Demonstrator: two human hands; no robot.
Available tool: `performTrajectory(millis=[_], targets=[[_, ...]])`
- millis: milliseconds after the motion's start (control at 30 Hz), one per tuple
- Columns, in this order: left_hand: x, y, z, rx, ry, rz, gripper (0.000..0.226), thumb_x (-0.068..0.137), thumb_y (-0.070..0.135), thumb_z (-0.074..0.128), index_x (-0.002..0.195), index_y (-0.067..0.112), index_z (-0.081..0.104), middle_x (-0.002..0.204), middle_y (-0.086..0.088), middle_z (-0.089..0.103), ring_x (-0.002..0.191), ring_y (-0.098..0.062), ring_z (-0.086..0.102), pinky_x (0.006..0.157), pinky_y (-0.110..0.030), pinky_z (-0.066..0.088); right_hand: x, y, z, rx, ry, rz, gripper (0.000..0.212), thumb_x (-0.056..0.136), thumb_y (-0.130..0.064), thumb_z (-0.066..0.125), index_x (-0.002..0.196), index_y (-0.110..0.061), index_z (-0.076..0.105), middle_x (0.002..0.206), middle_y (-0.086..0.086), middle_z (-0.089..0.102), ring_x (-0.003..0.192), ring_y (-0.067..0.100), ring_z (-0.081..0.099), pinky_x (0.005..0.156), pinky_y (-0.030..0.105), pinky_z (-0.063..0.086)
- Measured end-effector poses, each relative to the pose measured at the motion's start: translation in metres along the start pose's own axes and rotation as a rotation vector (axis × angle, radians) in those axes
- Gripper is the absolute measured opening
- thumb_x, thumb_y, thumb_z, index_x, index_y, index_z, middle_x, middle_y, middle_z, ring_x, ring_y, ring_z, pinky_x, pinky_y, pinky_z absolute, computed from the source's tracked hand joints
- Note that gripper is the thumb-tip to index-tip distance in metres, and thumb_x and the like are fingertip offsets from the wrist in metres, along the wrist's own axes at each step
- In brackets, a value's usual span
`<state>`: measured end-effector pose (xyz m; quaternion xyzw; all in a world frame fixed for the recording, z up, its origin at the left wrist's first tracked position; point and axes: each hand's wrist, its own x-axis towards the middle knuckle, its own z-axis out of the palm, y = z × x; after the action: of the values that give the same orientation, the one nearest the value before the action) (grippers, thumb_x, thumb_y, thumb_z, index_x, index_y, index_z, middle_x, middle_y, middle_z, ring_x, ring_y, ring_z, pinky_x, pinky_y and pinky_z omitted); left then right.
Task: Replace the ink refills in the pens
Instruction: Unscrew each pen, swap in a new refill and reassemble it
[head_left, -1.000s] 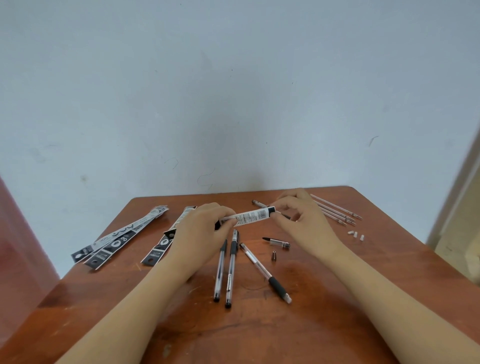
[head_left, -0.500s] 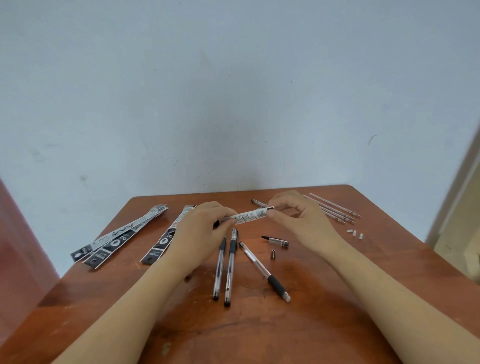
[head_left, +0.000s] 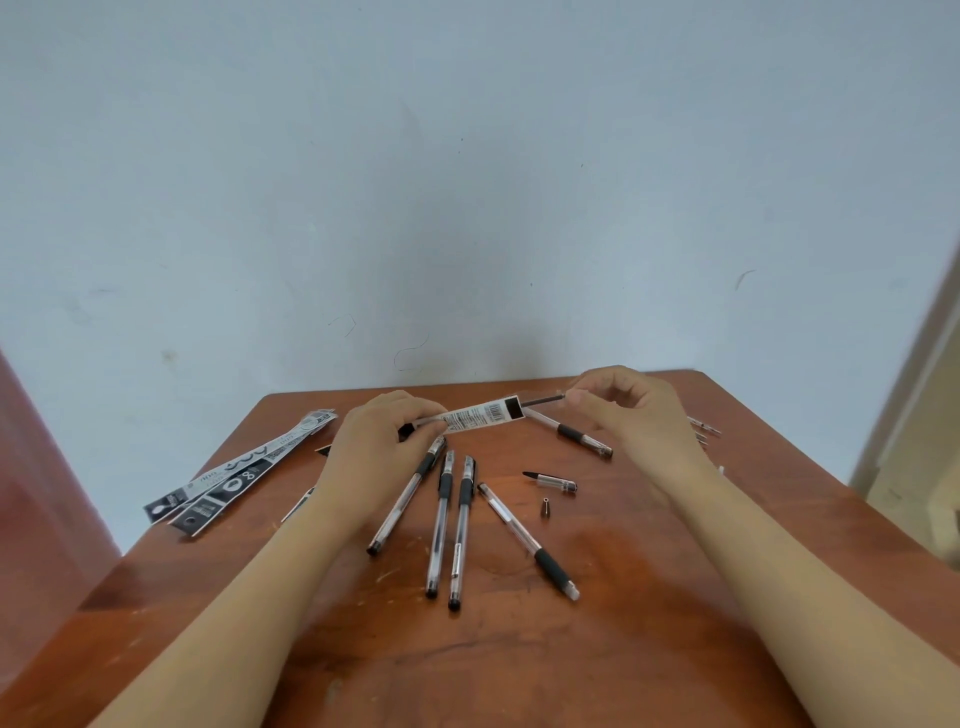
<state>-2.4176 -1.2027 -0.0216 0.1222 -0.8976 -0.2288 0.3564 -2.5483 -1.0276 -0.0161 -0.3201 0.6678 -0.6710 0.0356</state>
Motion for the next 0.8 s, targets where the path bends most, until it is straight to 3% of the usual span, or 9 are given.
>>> performTrajectory(millis=[200,400,533,667,800], targets=[[0.002,-0.005,-0.001,0.014,0.041,-0.071,0.015,0.085,0.012,0.059,0.093,0.015,0.070,0.084,0.006,0.063,0.078,-0.007,0.052,0.067,-0.011,0.037,0.002,0.000,-0.005,0.161,0.108,0.128,0.020,0.083,-0.007,0.062,0.065,-0.016,0.059,0.067,0.001,0.057,0.064,0.012,0.051,0.056,0.020,0.040],[0.005,-0.020,-0.007,0.173,0.169,-0.164,0.015,0.087,0.016,0.055,0.093,0.012,0.069,0.091,-0.007,0.066,0.083,-0.022,0.057,0.070,-0.036,0.046,0.008,0.001,-0.018,0.377,0.206,0.275,0.020,0.085,-0.010,0.061,0.066,-0.014,0.053,0.062,-0.003,0.057,0.047,0.003,0.052,0.048,0.018,0.036],[0.009,-0.035,-0.017,0.420,0.283,-0.256,0.020,0.088,0.017,0.050,0.089,0.011,0.069,0.093,-0.012,0.064,0.087,-0.031,0.055,0.063,-0.036,0.041,0.009,0.003,-0.018,0.383,0.208,0.306,0.020,0.084,-0.010,0.061,0.066,-0.014,0.053,0.058,-0.004,0.058,0.041,0.003,0.051,0.041,0.015,0.036],[0.010,-0.056,-0.032,0.565,0.294,-0.388,0.023,0.089,0.019,0.050,0.092,0.010,0.071,0.102,-0.015,0.062,0.096,-0.036,0.049,0.062,-0.035,0.037,0.009,0.004,-0.015,0.367,0.190,0.308,0.019,0.084,-0.009,0.061,0.067,-0.013,0.055,0.052,-0.007,0.059,0.040,0.003,0.051,0.040,0.014,0.037],[0.006,-0.069,-0.040,0.565,0.270,-0.579,0.025,0.091,0.023,0.051,0.098,0.006,0.067,0.098,-0.025,0.055,0.100,-0.040,0.047,0.072,-0.044,0.043,0.008,0.004,-0.015,0.364,0.183,0.309,0.018,0.085,-0.009,0.061,0.067,-0.013,0.055,0.056,-0.004,0.058,0.042,0.004,0.051,0.042,0.016,0.036]])
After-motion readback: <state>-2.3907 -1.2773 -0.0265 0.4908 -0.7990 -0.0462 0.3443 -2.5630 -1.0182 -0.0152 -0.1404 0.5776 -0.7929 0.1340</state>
